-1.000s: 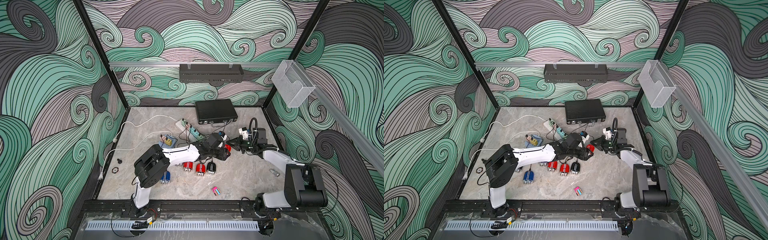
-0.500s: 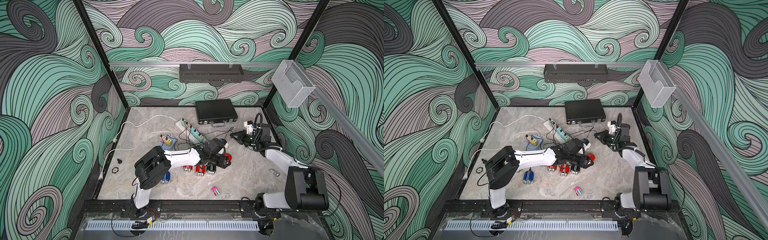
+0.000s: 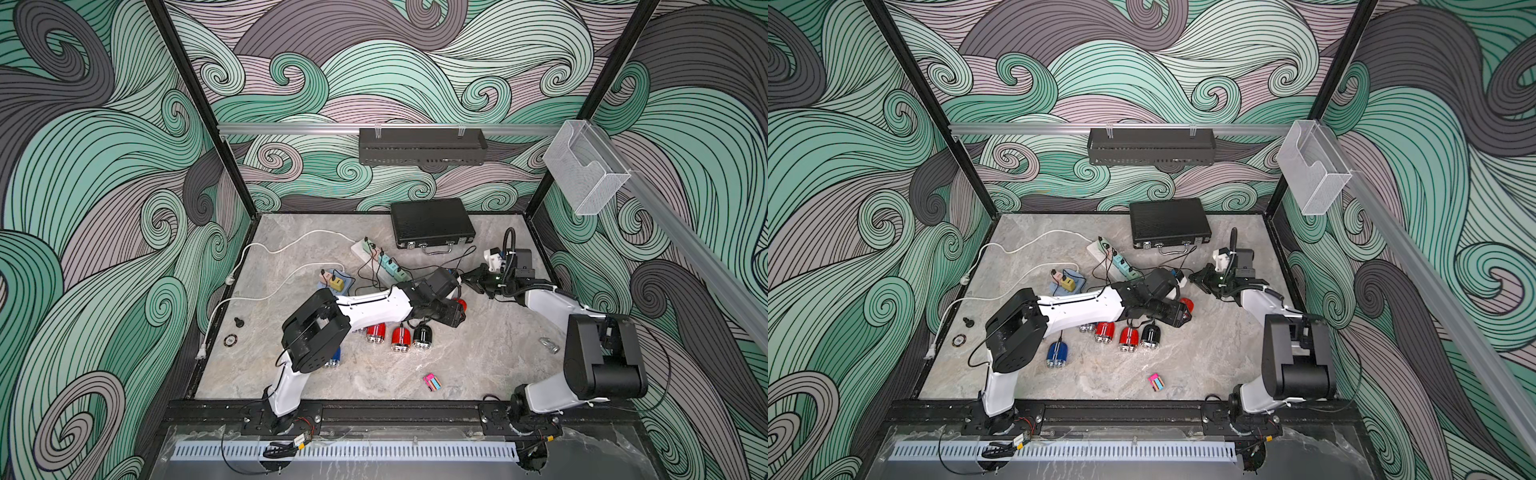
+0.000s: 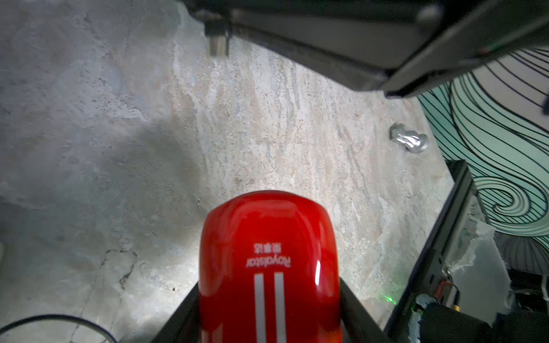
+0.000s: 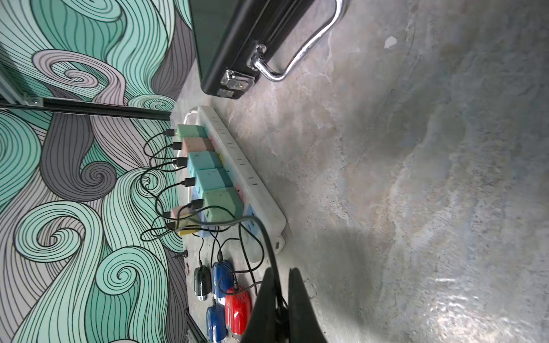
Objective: Unplug the electric shaver
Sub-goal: Place the electric shaver at the center of the board.
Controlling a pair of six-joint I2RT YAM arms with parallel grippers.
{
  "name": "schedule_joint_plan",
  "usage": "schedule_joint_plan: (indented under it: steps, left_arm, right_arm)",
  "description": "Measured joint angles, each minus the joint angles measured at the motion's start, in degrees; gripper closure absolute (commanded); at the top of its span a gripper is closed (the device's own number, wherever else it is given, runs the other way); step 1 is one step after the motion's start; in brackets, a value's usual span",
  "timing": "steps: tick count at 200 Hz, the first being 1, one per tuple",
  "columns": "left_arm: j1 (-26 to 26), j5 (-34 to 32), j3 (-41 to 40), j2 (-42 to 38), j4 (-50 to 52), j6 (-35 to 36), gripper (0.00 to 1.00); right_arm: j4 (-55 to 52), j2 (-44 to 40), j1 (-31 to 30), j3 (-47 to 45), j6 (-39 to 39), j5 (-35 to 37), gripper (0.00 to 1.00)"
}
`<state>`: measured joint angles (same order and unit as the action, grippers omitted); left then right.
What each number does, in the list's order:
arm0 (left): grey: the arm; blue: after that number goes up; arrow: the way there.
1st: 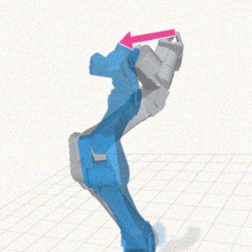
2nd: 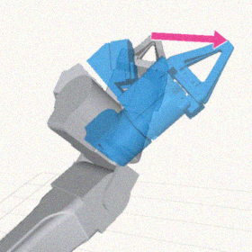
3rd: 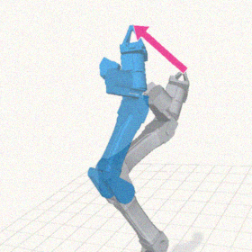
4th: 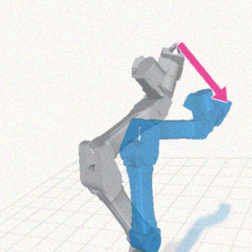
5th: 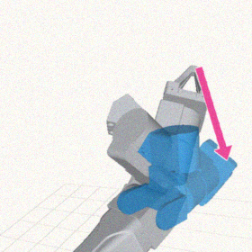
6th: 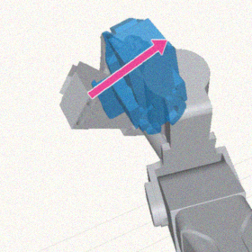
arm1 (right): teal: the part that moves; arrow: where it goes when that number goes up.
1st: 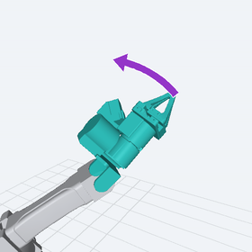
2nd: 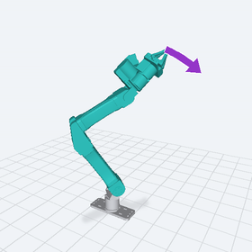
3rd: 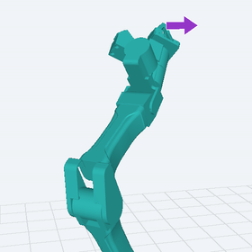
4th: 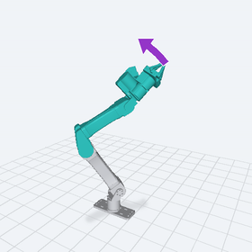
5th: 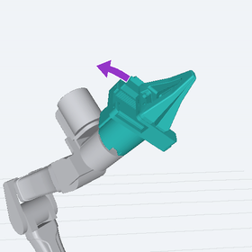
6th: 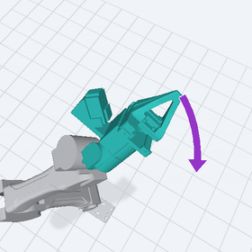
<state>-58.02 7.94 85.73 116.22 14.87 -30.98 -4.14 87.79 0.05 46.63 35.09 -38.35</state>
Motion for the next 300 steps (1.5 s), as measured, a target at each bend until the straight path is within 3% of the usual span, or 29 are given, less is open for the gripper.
schedule_joint_plan:
  steps: [88,187,229,276,300]
  left_arm:
    - [-1.42,-7.3,6.82,7.39,11.78,-5.07,0.91]
    - [-1.81,-13.46,16.09,13.46,19.82,-5.53,0.9]
    - [-1.81,-14.53,16.96,14.34,21.53,-5.6,0.84]
    - [-1.86,-14.82,17.64,14.71,22.12,-5.75,0.67]
    - [-2.03,-15.28,18.29,14.93,23.45,-5.9,0.64]
  right_arm:
    - [-6.36,5.16,-3.82,3.61,-1.92,5.55,0.93]
    - [-6.86,6.67,-4.35,3.58,-1.9,7.37,0.93]
    - [-7.06,7.3,-4.35,3.58,-1.92,7.76,0.93]
    - [-7.26,8.41,-4.28,3.58,-1.92,7.78,0.92]
    - [-7.26,8.59,-4.28,3.58,-1.92,7.78,0.92]
